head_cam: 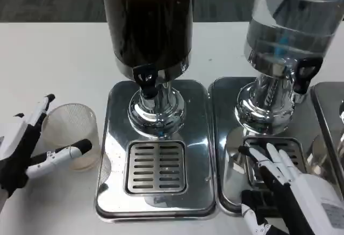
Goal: Grasp the cup under the faucet to collect the drink, then remove the cup.
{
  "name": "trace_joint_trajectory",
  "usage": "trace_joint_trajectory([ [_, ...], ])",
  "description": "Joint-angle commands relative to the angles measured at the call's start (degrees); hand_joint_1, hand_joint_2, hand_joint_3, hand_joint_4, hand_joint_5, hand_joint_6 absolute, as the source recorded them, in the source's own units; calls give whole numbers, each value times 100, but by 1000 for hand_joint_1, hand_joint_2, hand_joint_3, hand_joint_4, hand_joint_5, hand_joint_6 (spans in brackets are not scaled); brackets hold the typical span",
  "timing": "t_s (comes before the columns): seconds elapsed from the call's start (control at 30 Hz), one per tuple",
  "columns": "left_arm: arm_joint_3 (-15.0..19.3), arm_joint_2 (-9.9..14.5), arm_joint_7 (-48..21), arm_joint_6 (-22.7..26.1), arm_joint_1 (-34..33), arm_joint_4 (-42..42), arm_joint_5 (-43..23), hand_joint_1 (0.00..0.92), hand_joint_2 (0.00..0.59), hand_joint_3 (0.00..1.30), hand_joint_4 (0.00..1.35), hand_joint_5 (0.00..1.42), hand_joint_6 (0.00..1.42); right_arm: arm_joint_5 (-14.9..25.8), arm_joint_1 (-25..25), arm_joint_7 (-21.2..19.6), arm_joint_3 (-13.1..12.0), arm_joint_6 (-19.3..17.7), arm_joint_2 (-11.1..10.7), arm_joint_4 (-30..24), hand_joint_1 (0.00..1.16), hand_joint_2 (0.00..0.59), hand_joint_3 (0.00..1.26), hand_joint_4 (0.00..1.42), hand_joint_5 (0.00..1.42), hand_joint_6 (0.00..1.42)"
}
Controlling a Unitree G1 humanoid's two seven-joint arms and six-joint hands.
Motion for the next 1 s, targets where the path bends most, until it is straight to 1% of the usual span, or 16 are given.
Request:
trace_joint_trajectory([
  [0.03,-98,70,109,-110,-118,186,-53,0,0,0,0,78,8,-22,32,26,6,30,-5,-61,577,561,137,0,0,80],
  [0.47,-444,19,258,-50,-468,650,32,0,10,0,0,76,8,-71,117,15,1,80,33,-137,578,561,137,0,0,80],
  [0.73,-578,73,380,-141,-618,965,29,0,12,0,0,74,8,-183,184,-56,115,117,176,-139,578,561,137,0,0,80],
  [1.0,-683,100,514,-197,-728,1137,47,0,12,0,0,94,8,-211,218,-63,123,104,243,-128,578,561,137,0,0,80],
])
